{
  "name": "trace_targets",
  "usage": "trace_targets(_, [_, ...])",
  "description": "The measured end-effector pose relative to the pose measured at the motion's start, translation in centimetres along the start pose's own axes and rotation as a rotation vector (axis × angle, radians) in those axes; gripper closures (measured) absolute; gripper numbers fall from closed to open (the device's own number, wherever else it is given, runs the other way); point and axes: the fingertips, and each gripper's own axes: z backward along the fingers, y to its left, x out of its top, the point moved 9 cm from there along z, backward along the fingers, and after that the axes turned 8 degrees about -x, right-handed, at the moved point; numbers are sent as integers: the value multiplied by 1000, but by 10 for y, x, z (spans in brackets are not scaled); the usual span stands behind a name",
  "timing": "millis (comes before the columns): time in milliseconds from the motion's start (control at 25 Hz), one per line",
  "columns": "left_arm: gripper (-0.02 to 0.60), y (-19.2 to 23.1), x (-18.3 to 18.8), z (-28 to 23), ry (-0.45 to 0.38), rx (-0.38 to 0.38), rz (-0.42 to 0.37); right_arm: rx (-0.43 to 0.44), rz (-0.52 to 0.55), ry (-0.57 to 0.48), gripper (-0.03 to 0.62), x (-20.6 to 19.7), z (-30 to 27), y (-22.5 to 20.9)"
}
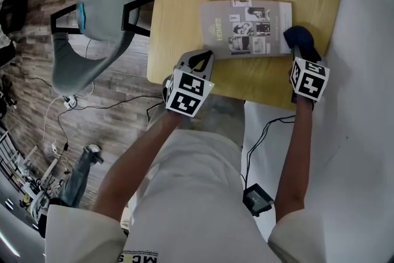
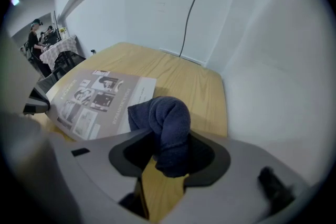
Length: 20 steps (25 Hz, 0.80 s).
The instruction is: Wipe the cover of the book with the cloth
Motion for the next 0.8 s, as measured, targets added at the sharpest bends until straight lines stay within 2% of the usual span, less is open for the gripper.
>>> trace_targets(200, [572,-1,0,2,2,-8,9,8,61,-44,418,41,-19,1])
trace_targets(400, [572,-1,0,-2,8,-14,12,15,59,-82,418,70,-41,1])
trace_targets(800, [572,-6,-3,1,9,-17,31,39,-35,-232,418,93,-31,-1])
